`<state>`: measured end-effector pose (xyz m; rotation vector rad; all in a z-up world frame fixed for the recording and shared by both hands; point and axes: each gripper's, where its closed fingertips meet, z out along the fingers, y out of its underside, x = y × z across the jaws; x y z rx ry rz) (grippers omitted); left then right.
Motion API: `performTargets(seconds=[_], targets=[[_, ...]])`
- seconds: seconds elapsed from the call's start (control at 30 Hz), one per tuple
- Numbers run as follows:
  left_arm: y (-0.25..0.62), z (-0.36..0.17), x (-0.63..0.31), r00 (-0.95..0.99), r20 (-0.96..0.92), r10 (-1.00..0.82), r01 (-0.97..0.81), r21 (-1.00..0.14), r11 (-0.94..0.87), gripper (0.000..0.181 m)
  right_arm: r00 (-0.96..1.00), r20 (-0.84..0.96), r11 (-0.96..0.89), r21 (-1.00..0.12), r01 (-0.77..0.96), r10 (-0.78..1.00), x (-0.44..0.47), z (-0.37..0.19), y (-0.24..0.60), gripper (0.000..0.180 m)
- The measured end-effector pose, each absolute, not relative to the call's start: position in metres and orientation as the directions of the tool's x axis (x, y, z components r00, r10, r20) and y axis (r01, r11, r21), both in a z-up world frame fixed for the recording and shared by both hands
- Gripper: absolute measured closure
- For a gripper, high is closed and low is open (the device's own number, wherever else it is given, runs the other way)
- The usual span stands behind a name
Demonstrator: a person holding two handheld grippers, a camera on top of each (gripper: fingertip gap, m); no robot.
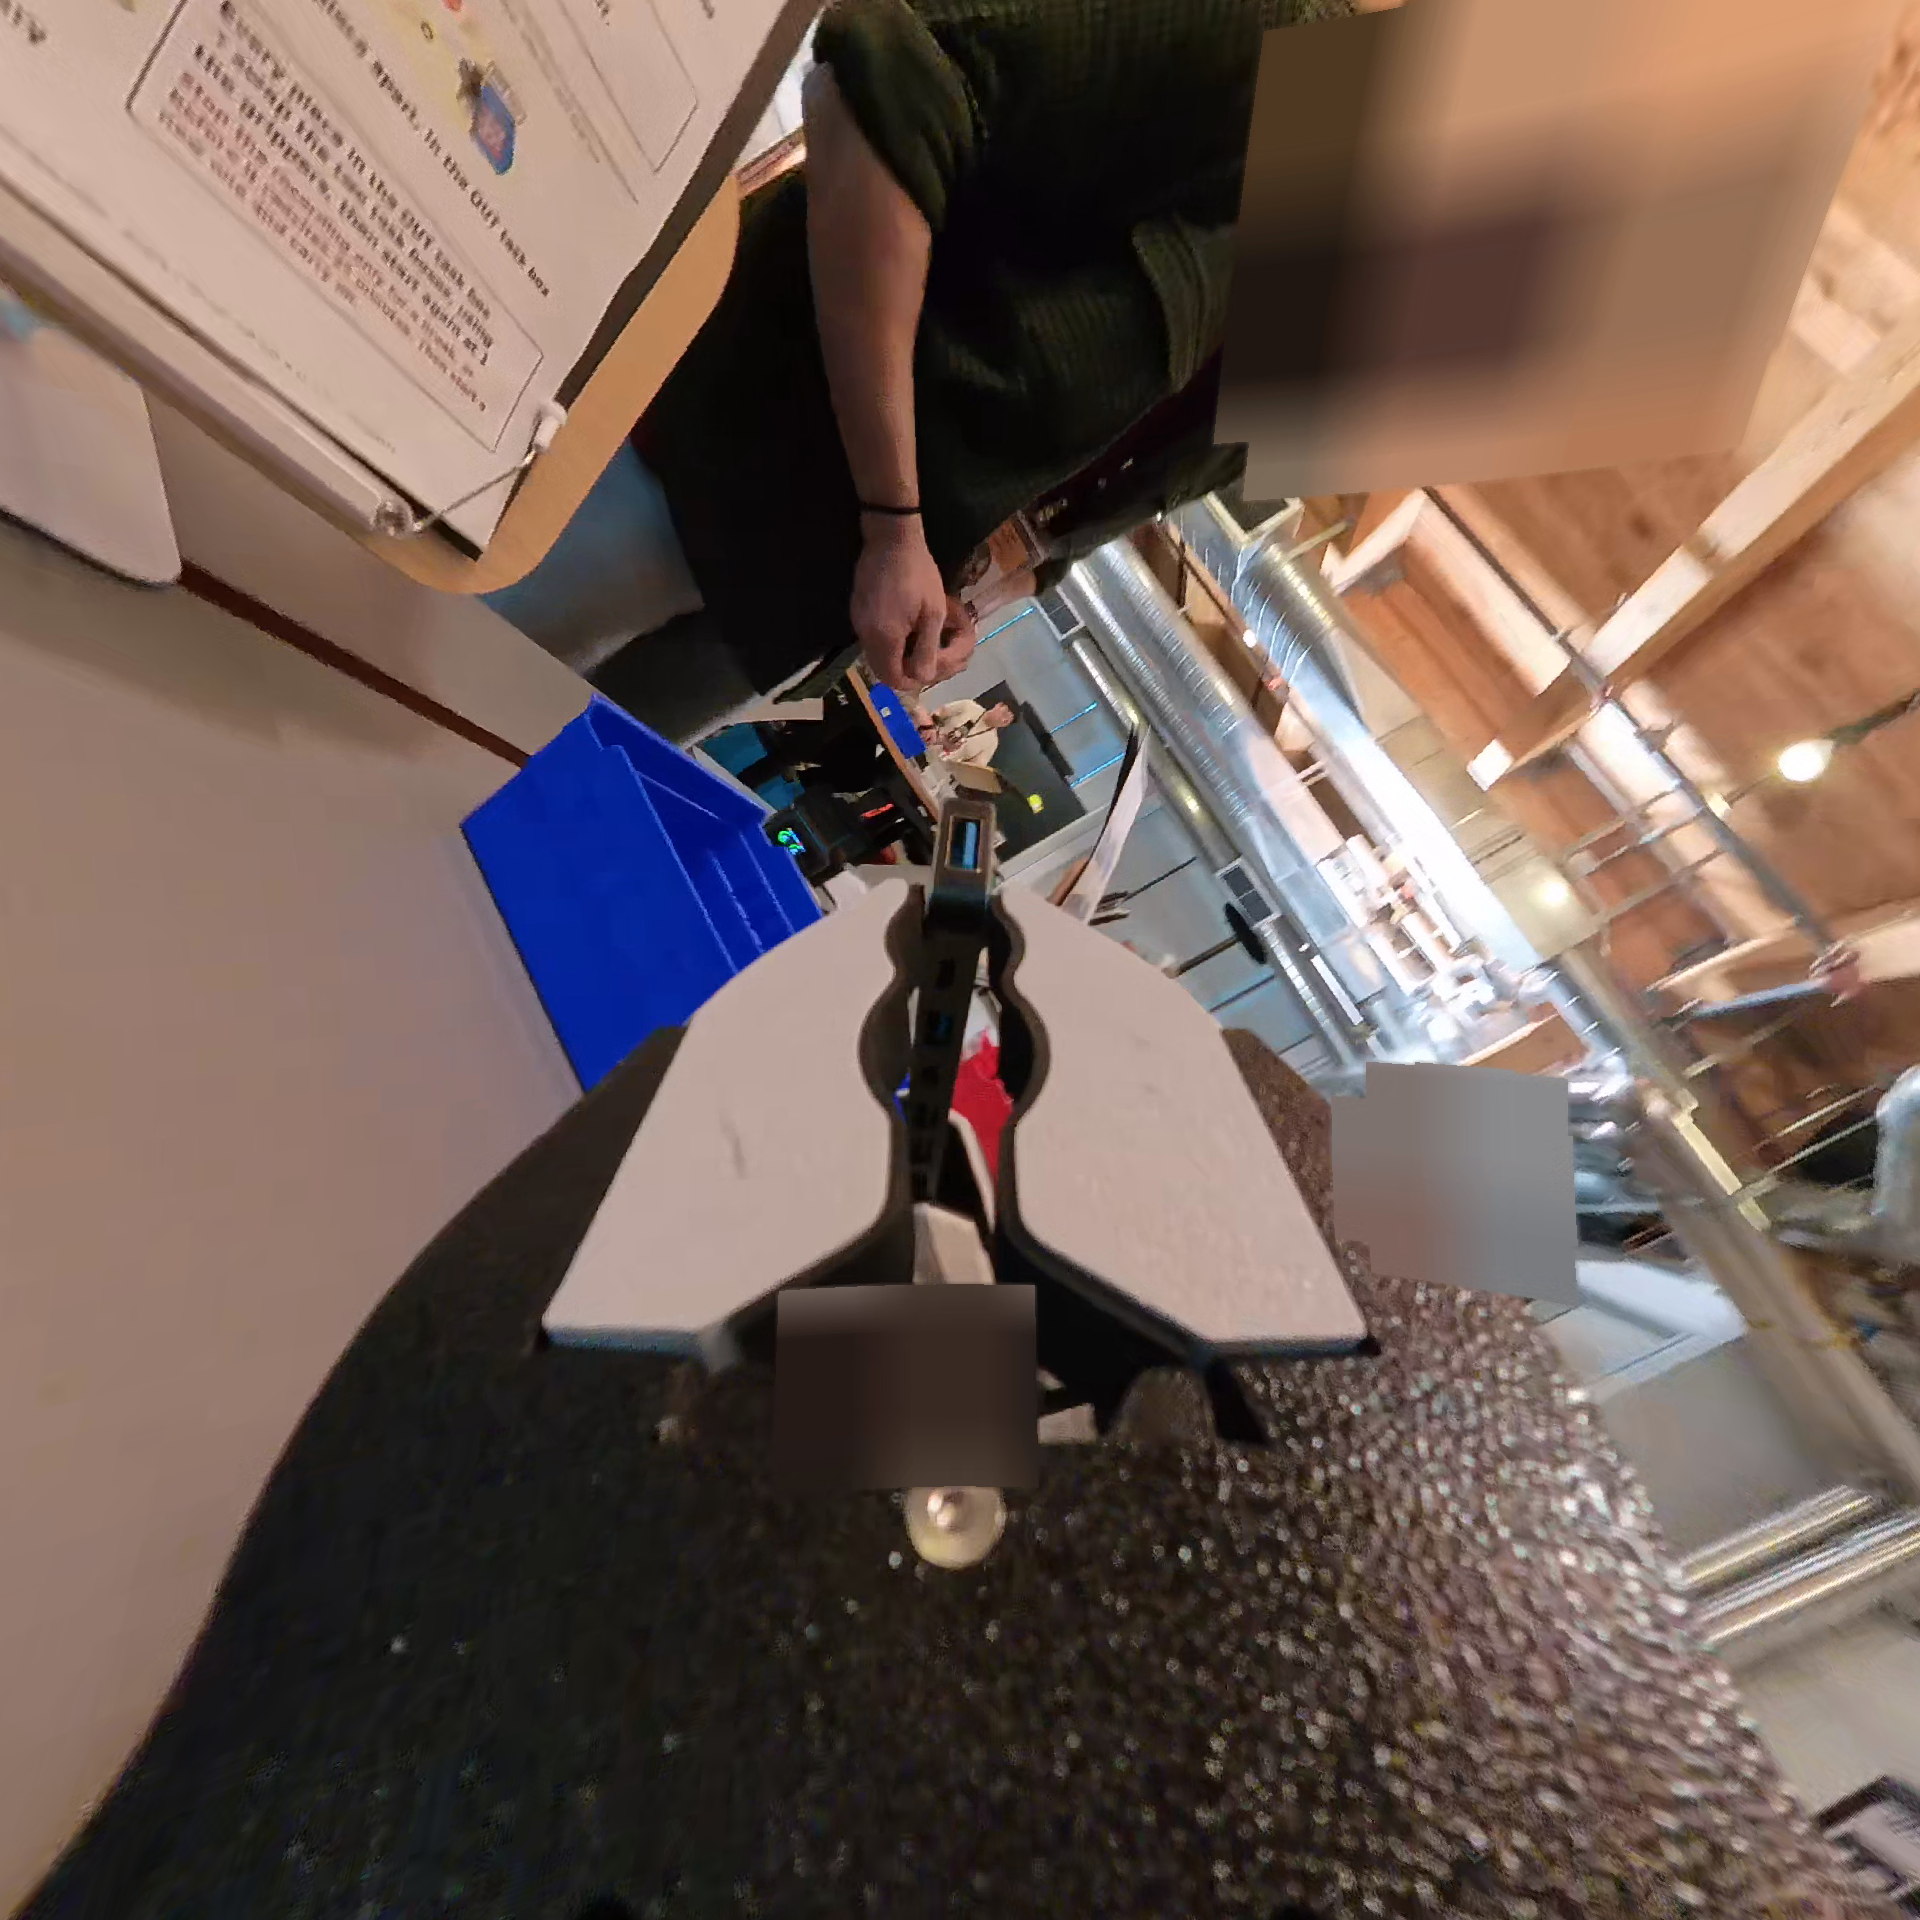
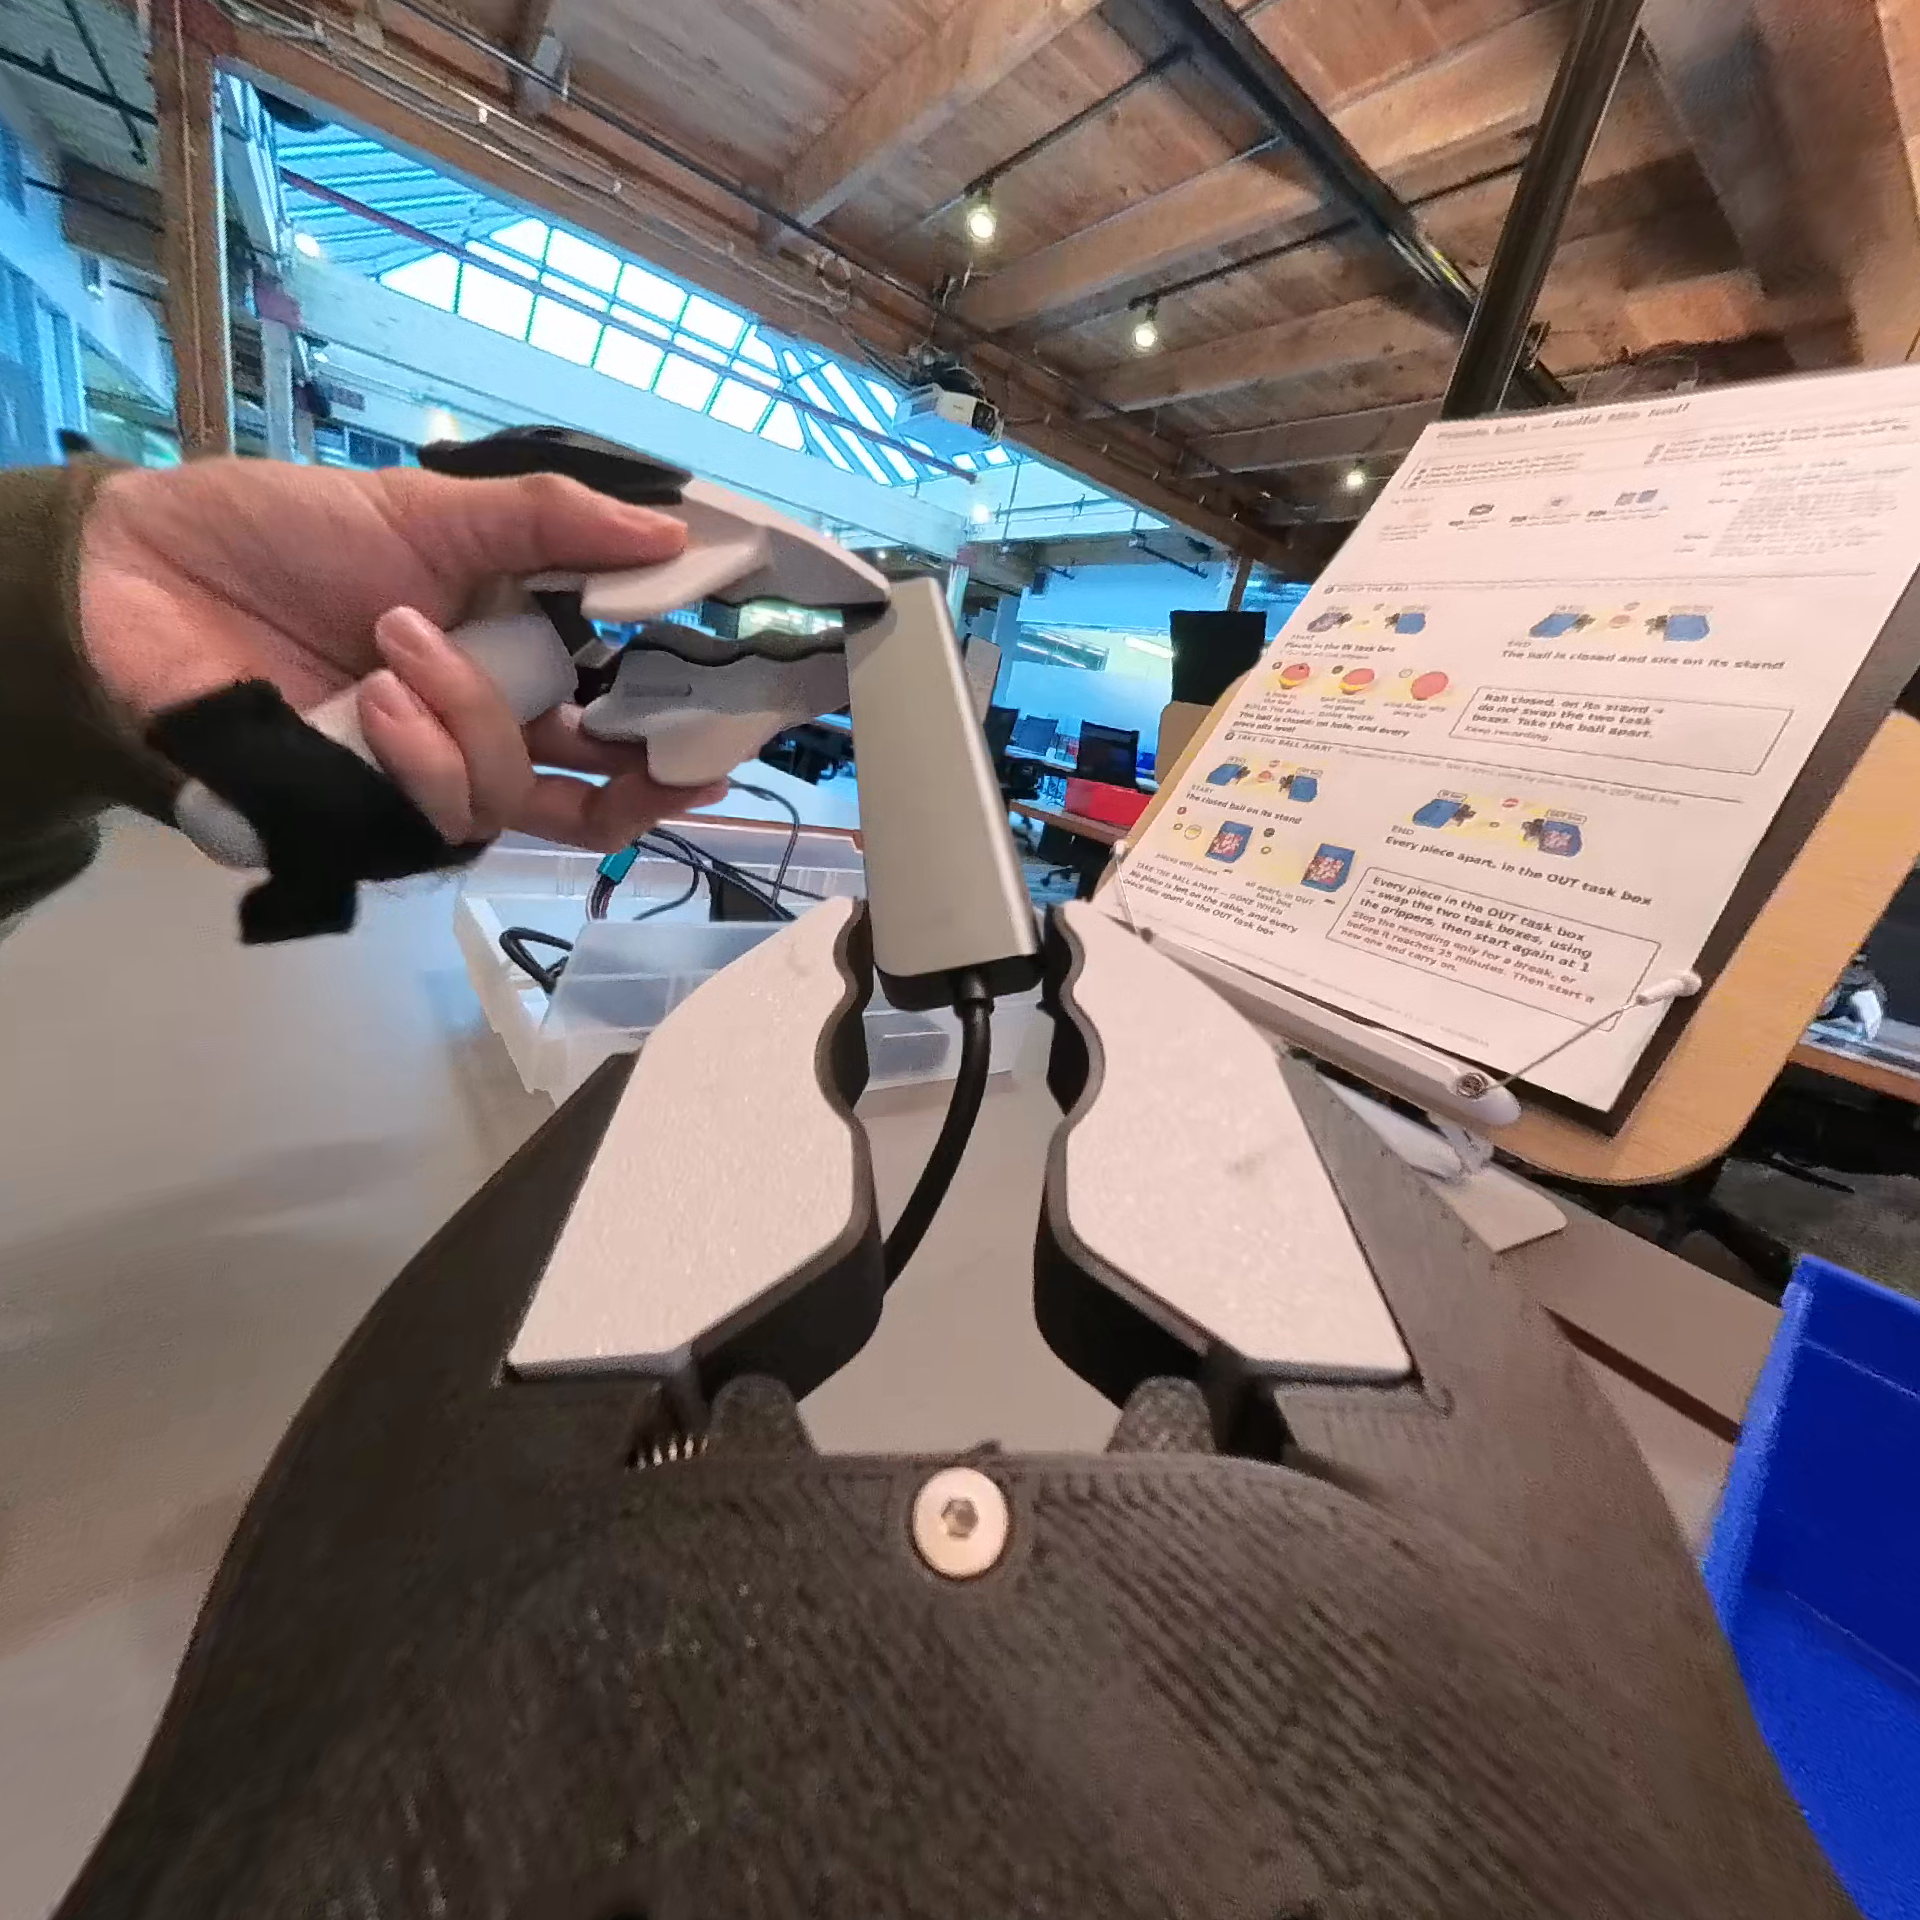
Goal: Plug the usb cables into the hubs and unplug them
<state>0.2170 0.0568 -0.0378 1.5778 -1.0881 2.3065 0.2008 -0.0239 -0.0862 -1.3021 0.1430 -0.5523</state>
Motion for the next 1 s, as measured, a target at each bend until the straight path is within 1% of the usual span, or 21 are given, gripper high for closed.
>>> performTargets(seconds=[0.07,0.13,0.2,0.23,0.27,0.33,0.43,0.5,0.63,0.73,1.0], targets=[[0.055,-0.032,0.216,-0.519,0.774,-0.363,-0.427,-0.603,-0.674,0.171,0.872,0.158,0.194,-0.942,0.274,-0.464,0.199,-0.080,-0.023,0.148],[0.045,-0.030,0.214,-0.592,0.675,-0.440,-0.386,-0.717,-0.581,0.163,0.887,0.053,0.275,-0.941,0.199,-0.459,0.200,-0.073,-0.023,0.148],[0.030,-0.038,0.210,-0.625,0.610,-0.487,-0.387,-0.784,-0.485,0.147,0.905,-0.092,0.394,-0.915,0.088,-0.416,0.202,-0.066,-0.025,0.148],[0.021,-0.042,0.206,-0.652,0.579,-0.489,-0.383,-0.809,-0.445,0.142,0.912,-0.150,0.435,-0.900,0.034,-0.382,0.202,-0.064,-0.024,0.148],[0.012,-0.046,0.201,-0.681,0.552,-0.481,-0.381,-0.828,-0.411,0.144,0.911,-0.184,0.458,-0.889,0.006,-0.368,0.203,-0.064,-0.024,0.148],[-0.001,-0.053,0.194,-0.703,0.531,-0.472,-0.382,-0.843,-0.380,0.148,0.915,-0.164,0.447,-0.894,0.019,-0.367,0.201,-0.068,-0.021,0.148],[-0.008,-0.057,0.196,-0.676,0.545,-0.496,-0.377,-0.834,-0.403,0.153,0.909,-0.133,0.424,-0.904,0.052,-0.395,0.200,-0.073,-0.015,0.148],[-0.005,-0.059,0.200,-0.652,0.537,-0.535,-0.356,-0.840,-0.410,0.165,0.906,-0.093,0.412,-0.906,0.095,-0.412,0.197,-0.073,-0.014,0.148],[-0.001,-0.061,0.204,-0.612,0.550,-0.568,-0.350,-0.833,-0.429,0.166,0.878,0.004,0.335,-0.924,0.187,-0.478,0.198,-0.077,-0.012,0.148],[-0.001,-0.063,0.204,-0.608,0.536,-0.586,-0.343,-0.843,-0.415,0.168,0.868,0.040,0.290,-0.934,0.209,-0.496,0.198,-0.081,-0.010,0.148],[-0.004,-0.067,0.209,-0.556,0.585,-0.590,-0.386,-0.811,-0.440,0.168,0.843,0.062,0.257,-0.938,0.232,-0.534,0.201,-0.085,-0.009,0.148]])
